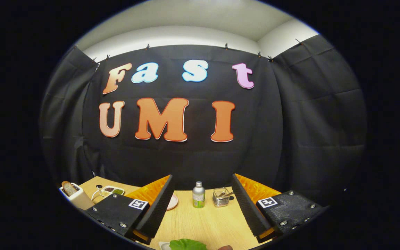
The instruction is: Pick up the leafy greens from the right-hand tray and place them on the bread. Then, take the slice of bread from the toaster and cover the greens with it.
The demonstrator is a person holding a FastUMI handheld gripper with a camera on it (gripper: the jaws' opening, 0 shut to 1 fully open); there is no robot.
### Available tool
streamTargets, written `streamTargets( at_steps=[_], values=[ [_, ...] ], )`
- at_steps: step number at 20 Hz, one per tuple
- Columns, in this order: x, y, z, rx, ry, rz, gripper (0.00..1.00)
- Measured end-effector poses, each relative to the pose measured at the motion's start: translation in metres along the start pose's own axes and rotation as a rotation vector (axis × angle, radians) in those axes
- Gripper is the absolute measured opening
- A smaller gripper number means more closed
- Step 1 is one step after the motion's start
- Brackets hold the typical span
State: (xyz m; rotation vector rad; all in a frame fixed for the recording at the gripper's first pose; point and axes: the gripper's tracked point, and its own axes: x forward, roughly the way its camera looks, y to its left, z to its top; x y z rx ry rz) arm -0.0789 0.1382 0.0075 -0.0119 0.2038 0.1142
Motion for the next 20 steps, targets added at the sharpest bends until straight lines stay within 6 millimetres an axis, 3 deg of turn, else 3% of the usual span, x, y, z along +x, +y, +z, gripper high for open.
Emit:
streamTargets(
  at_steps=[3, 7, 13, 20],
  values=[
    [-0.002, 0.014, -0.053, 0.015, 0.179, 0.069, 0.99],
    [-0.009, 0.026, -0.103, -0.011, 0.329, 0.111, 0.99],
    [-0.035, 0.042, -0.201, -0.021, 0.63, 0.153, 0.99],
    [-0.057, 0.045, -0.271, -0.04, 0.875, 0.149, 0.96]
  ],
)
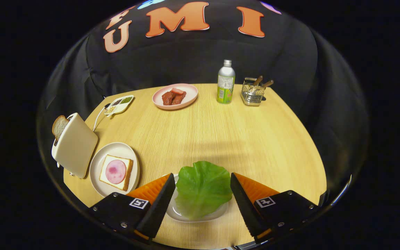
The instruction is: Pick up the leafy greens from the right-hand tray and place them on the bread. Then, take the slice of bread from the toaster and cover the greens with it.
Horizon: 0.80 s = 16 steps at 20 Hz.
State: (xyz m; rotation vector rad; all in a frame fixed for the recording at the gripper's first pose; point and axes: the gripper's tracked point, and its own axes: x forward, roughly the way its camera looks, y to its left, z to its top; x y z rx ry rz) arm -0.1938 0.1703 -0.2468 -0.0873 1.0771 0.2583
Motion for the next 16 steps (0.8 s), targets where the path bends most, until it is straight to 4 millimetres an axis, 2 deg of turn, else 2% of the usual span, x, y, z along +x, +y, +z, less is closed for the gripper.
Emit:
streamTargets(
  at_steps=[5, 9, 12, 15, 16],
  values=[
    [0.031, 0.002, -0.039, -0.005, 0.16, -0.005, 0.93],
    [0.049, 0.001, -0.055, 0.029, 0.238, -0.034, 0.88],
    [0.059, -0.003, -0.057, 0.061, 0.27, -0.053, 0.79],
    [0.056, -0.008, -0.057, 0.091, 0.294, -0.082, 0.69],
    [0.058, -0.009, -0.058, 0.101, 0.295, -0.088, 0.59]
  ],
)
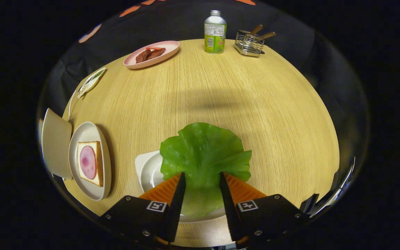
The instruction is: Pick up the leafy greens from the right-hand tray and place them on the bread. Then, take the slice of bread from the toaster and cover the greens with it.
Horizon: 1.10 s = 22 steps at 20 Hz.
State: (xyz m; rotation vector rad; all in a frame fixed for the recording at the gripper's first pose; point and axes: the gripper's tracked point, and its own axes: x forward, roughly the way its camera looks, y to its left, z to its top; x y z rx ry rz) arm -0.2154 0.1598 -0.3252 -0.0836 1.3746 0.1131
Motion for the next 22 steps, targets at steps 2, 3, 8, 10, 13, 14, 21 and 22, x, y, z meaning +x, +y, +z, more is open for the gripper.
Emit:
streamTargets(
  at_steps=[2, 3, 8, 10, 13, 14, 21, 22],
  values=[
    [-0.001, 0.002, 0.002, 0.019, -0.005, 0.008, 0.37],
    [-0.001, 0.004, 0.002, 0.027, -0.008, 0.012, 0.3],
    [-0.008, 0.018, 0.006, 0.12, 0.024, 0.094, 0.02],
    [-0.018, 0.024, 0.018, 0.148, -0.019, 0.125, 0.01],
    [-0.041, 0.038, 0.03, 0.159, -0.072, 0.168, 0.01],
    [-0.048, 0.044, 0.034, 0.153, -0.083, 0.183, 0.01],
    [-0.088, 0.098, 0.044, 0.06, -0.115, 0.297, 0.01],
    [-0.092, 0.109, 0.045, 0.033, -0.112, 0.32, 0.01]
  ],
)
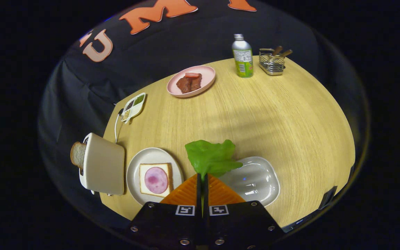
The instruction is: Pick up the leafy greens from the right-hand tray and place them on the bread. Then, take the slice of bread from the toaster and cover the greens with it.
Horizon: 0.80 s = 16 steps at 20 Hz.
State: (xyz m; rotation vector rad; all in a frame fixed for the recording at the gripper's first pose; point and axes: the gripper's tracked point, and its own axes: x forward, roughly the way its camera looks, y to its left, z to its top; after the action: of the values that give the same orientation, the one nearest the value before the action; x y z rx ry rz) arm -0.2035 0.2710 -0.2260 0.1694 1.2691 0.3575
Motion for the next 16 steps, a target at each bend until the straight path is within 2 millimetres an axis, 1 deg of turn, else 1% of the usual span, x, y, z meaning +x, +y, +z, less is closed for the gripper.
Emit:
streamTargets(
  at_steps=[2, 5, 8, 9, 13, 15, 16],
  values=[
    [0.0, 0.024, 0.001, -0.047, 0.016, 0.05, 0.01],
    [0.006, 0.069, -0.01, -0.12, 0.058, 0.153, 0.01],
    [0.014, 0.097, -0.023, -0.189, 0.101, 0.2, 0.01],
    [0.019, 0.106, -0.028, -0.204, 0.116, 0.211, 0.01],
    [0.032, 0.134, -0.037, -0.25, 0.163, 0.253, 0.01],
    [0.044, 0.136, -0.041, -0.271, 0.184, 0.231, 0.01],
    [0.052, 0.132, -0.045, -0.287, 0.2, 0.202, 0.02]
  ],
)
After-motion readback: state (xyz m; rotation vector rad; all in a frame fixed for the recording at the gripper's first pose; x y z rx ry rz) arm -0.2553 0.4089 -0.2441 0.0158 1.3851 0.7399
